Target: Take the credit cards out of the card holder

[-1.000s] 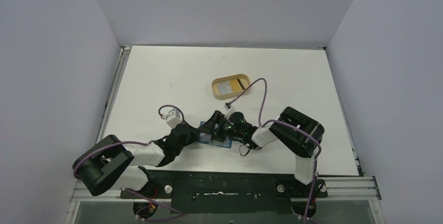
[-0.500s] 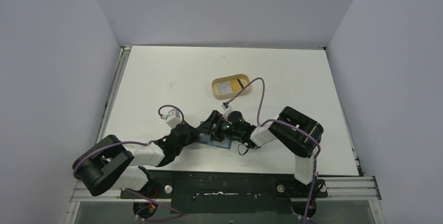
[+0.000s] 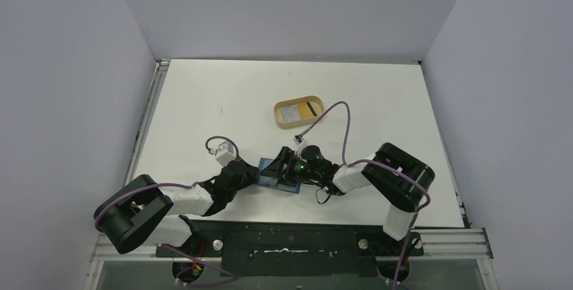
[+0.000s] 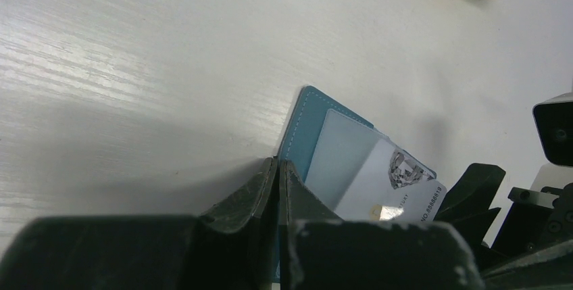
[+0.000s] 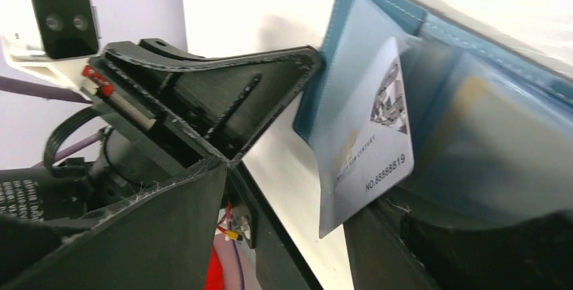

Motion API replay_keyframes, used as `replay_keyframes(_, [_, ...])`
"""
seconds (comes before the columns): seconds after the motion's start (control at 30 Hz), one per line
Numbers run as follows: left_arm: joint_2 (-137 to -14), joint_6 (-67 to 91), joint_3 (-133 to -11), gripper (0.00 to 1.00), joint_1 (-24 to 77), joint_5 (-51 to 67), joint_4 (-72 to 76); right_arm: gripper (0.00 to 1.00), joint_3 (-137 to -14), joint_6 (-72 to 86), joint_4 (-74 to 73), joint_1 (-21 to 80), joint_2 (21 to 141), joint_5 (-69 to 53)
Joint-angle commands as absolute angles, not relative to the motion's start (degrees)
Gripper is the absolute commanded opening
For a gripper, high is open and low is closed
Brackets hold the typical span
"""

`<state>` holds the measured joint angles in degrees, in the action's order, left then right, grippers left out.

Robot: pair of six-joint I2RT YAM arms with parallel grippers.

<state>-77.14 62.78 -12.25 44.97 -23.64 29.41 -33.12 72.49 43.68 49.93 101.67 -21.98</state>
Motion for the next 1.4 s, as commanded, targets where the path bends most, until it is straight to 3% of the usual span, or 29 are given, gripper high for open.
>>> replay_keyframes(0.0, [-77.60, 62.40, -11.87, 0.00, 45.35, -22.80, 25.14, 0.59, -34.52, 67.25, 35.52, 49.42, 98.43, -22.29])
replay_keyframes(0.47, [-78.33, 62.40, -12.23, 0.00, 45.35, -22.59, 25.18, 0.43, -34.17, 57.87, 15.08, 43.98, 94.22, -19.18])
replay_keyframes(0.5, [-78.38, 62.40, -12.22, 0.00, 45.31, -22.51, 25.14, 0.39, -34.01, 57.57, 14.89, 43.76, 94.28, -19.28])
replay_keyframes(0.63, [-78.57, 62.40, -12.32, 0.00, 45.35, -22.42, 25.14, 0.02, -33.84, 56.96, 15.84, 43.13, 95.96, -21.08])
replay_keyframes(0.67, [-78.57, 62.40, -12.32, 0.00, 45.35, -22.41, 25.14, 0.00, -33.86, 56.94, 16.16, 43.01, 96.60, -21.64])
replay_keyframes(0.83, [-78.53, 62.42, -12.38, 0.00, 45.35, -22.50, 25.05, 0.00, -34.29, 53.61, 10.97, 41.44, 94.25, -23.73])
replay_keyframes(1.07, [-79.13, 62.66, -12.39, 0.00, 45.34, -22.51, 25.60, 0.00, -47.55, 32.68, -14.27, 32.38, 86.00, -26.15])
replay_keyframes(1.2, [-79.20, 62.58, -12.31, 0.00, 45.35, -22.47, 25.93, 0.00, -63.22, 24.57, -20.73, 24.57, 92.84, -34.03])
replay_keyframes(1.37, [-78.82, 62.28, -12.30, 0.00, 45.30, -22.38, 25.71, 0.00, -85.45, 17.41, -28.89, 21.98, 110.32, -39.00])
